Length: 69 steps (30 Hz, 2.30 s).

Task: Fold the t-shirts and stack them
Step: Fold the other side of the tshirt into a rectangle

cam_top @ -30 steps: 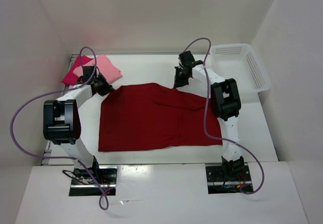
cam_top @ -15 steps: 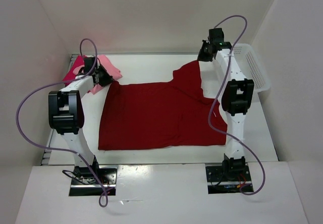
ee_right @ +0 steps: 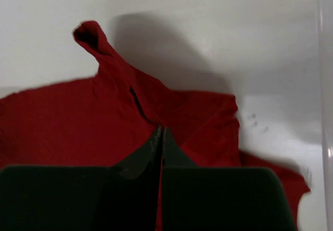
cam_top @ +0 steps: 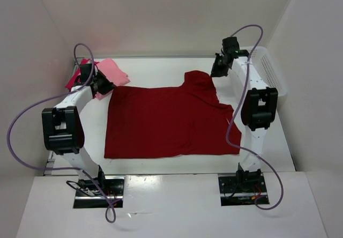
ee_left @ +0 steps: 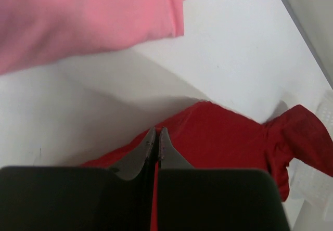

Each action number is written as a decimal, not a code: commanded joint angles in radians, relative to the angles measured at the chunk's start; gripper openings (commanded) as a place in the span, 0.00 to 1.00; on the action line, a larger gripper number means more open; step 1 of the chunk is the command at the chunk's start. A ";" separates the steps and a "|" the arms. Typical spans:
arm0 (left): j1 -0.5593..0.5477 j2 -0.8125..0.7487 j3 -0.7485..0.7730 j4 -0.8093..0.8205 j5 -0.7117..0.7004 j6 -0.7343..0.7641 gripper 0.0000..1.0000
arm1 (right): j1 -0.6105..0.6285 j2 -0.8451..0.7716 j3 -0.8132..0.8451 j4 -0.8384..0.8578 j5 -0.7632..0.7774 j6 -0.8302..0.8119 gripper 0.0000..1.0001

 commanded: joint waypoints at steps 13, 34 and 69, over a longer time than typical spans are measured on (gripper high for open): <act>0.132 -0.319 -0.235 -0.072 0.019 0.078 0.00 | -0.067 -0.632 -0.608 0.010 0.056 0.025 0.01; 0.171 -0.465 -0.408 -0.216 0.010 0.098 0.00 | -0.124 -0.893 -0.927 -0.201 0.104 0.119 0.01; -0.157 -0.459 -0.453 -0.073 -0.081 -0.030 0.21 | 0.205 -0.647 -0.903 0.140 -0.007 0.218 0.24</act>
